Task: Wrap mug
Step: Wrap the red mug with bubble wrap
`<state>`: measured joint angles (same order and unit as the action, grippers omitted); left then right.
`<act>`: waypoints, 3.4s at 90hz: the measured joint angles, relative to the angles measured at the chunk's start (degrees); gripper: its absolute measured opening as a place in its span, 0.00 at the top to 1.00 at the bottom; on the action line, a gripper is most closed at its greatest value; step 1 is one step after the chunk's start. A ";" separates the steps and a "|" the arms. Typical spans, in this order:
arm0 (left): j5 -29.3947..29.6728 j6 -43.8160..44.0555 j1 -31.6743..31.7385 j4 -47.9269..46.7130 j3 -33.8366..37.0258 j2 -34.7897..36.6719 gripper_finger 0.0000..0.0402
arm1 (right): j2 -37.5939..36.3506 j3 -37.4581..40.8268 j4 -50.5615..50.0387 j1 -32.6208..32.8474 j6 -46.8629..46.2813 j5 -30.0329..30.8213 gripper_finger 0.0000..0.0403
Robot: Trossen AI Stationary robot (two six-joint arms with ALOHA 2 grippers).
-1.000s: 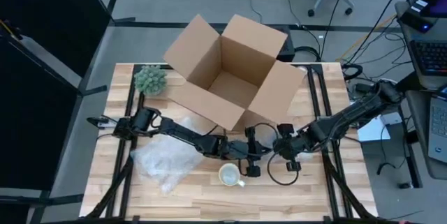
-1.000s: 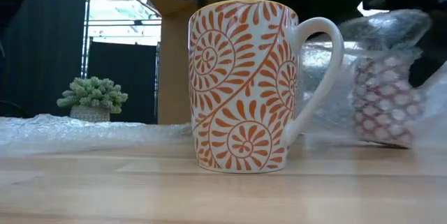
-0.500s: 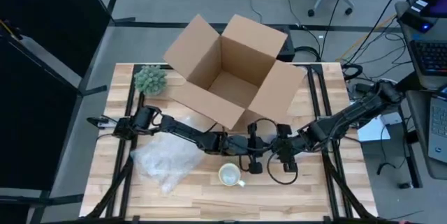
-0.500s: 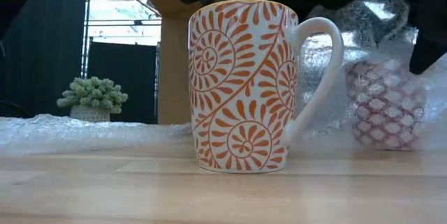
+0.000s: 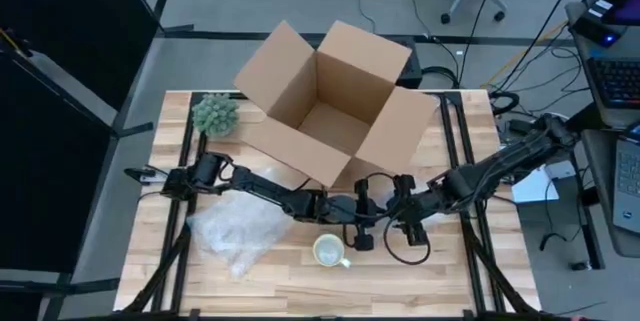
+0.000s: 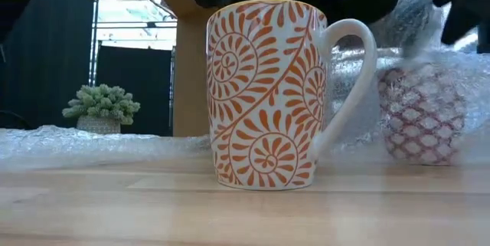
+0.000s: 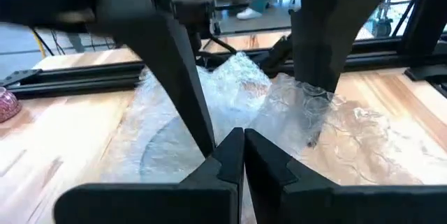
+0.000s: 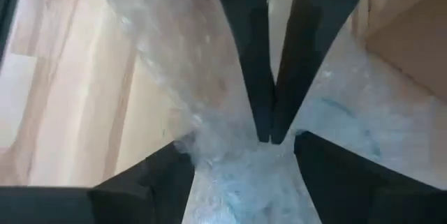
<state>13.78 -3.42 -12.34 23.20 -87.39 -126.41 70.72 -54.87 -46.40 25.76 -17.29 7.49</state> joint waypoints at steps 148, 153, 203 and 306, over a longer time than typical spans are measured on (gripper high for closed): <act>0.40 -0.04 -1.89 -3.04 -3.02 2.05 1.00 | 3.47 13.70 6.67 -5.60 -19.88 10.23 0.44; 0.59 -0.02 -2.46 -6.80 -4.05 2.03 1.00 | 3.50 13.78 6.82 -5.62 -19.71 10.33 0.44; 13.28 4.52 -6.31 -49.40 -18.73 1.99 1.00 | 3.43 13.87 7.44 -5.57 -18.83 10.16 0.44; 3.89 1.40 0.66 -28.00 -16.39 -5.43 1.00 | -2.17 4.31 -4.73 -5.40 -11.46 4.63 0.44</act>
<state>17.67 -2.02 -11.68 -4.80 -103.79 -131.84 68.55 -50.56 -51.13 20.36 -28.75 12.11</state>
